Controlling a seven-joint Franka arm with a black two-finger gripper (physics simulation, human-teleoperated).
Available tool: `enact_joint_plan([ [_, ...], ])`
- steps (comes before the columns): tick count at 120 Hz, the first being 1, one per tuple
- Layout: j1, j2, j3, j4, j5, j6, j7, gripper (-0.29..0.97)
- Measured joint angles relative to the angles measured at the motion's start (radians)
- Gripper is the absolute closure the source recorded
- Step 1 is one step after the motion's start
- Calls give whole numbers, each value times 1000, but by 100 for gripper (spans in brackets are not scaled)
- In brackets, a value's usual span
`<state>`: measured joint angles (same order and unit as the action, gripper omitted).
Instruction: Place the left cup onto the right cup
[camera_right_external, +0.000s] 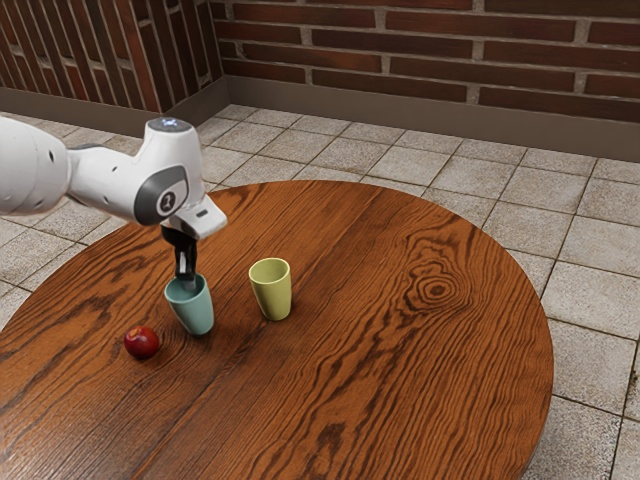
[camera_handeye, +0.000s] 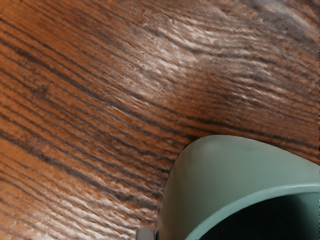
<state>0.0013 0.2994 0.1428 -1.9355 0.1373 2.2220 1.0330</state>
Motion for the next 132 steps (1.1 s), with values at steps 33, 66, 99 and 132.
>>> enact_joint_plan([
  [33,-16,-104,-7,35,-20,-81,-6,78],
  [66,-35,-210,-9,58,-55,-186,-13,78],
  [99,-54,-251,-21,98,-60,-266,-30,78],
  [132,-129,-137,-20,276,-61,-374,-40,78],
])
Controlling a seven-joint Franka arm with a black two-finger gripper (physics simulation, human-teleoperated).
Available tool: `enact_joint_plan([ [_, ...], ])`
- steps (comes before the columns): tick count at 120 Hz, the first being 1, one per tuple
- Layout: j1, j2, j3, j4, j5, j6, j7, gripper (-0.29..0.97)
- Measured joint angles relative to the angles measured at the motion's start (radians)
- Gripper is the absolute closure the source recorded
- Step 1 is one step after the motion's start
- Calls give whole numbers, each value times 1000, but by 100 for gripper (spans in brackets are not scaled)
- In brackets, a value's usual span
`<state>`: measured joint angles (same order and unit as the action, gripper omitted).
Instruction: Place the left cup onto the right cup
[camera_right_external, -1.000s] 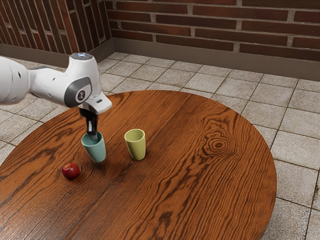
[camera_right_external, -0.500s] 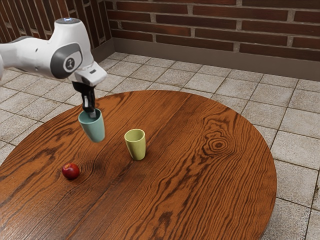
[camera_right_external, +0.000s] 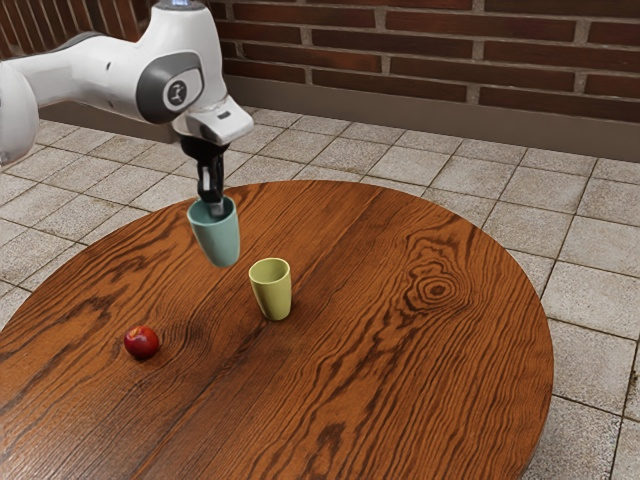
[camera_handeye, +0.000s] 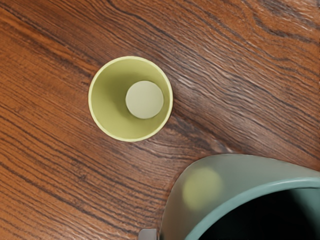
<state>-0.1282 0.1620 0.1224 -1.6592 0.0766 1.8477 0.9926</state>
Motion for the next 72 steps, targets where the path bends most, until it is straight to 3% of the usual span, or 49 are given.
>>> enact_joint_plan([
  [72,-20,209,3,205,2,-48,-3,78],
])
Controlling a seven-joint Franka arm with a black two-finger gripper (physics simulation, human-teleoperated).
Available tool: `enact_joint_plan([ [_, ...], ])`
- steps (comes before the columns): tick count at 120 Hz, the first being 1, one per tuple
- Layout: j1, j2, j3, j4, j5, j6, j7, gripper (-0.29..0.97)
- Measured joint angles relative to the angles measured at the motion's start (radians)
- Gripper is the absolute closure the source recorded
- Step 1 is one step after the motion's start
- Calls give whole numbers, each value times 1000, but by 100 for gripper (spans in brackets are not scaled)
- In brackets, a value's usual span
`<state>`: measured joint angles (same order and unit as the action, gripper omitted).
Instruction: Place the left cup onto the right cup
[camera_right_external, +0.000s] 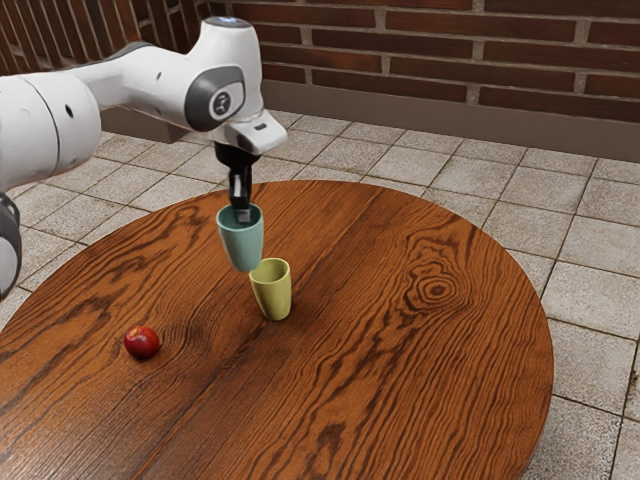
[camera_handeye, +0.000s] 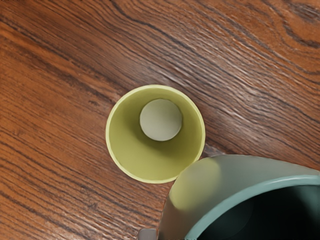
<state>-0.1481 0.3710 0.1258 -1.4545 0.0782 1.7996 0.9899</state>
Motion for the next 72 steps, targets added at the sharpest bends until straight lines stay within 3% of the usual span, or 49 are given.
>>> enact_joint_plan([
  [72,-13,169,1,141,-1,22,31,79],
])
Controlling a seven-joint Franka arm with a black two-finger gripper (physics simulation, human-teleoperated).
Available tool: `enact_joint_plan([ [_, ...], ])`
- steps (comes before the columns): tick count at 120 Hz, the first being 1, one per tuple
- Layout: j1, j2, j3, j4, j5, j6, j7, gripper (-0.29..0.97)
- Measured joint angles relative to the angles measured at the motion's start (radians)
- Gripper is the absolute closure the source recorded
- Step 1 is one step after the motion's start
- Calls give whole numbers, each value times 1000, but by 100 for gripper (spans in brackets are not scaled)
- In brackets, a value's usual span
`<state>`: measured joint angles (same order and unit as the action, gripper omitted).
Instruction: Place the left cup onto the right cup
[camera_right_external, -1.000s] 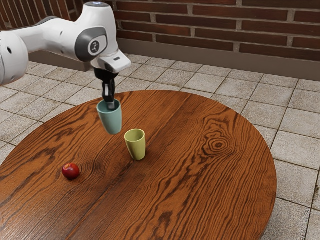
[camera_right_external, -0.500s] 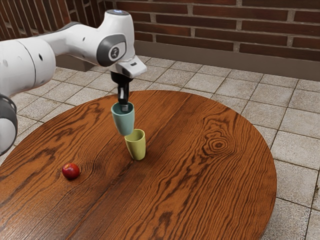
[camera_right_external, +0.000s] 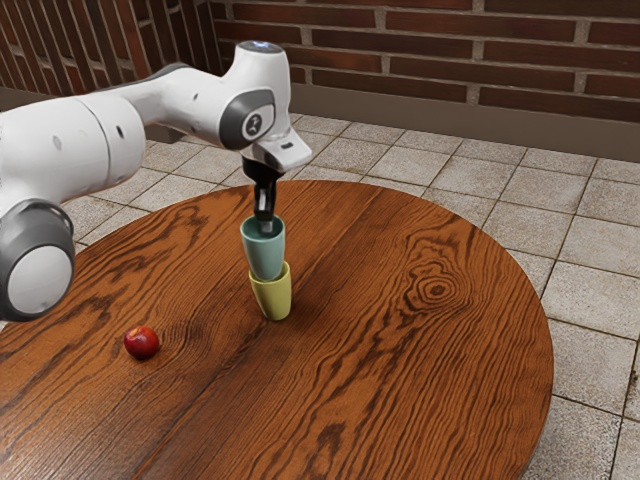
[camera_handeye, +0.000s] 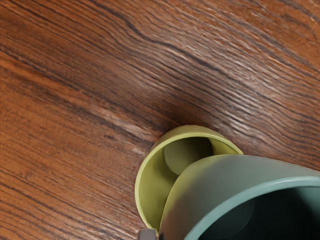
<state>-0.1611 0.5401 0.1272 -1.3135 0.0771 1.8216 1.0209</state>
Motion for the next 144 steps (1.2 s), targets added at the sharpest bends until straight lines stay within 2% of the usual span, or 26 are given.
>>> enact_joint_plan([
  [46,15,39,2,2,-20,10,17,79],
  [66,14,39,2,3,-24,9,30,42],
  [76,14,39,2,2,-24,9,36,29],
  [91,15,26,2,-3,-25,7,43,16],
  [110,12,0,2,-10,-24,0,50,8],
  [126,6,-70,3,-37,-18,-10,51,4],
  [144,23,-287,5,-220,-8,-32,30,2],
])
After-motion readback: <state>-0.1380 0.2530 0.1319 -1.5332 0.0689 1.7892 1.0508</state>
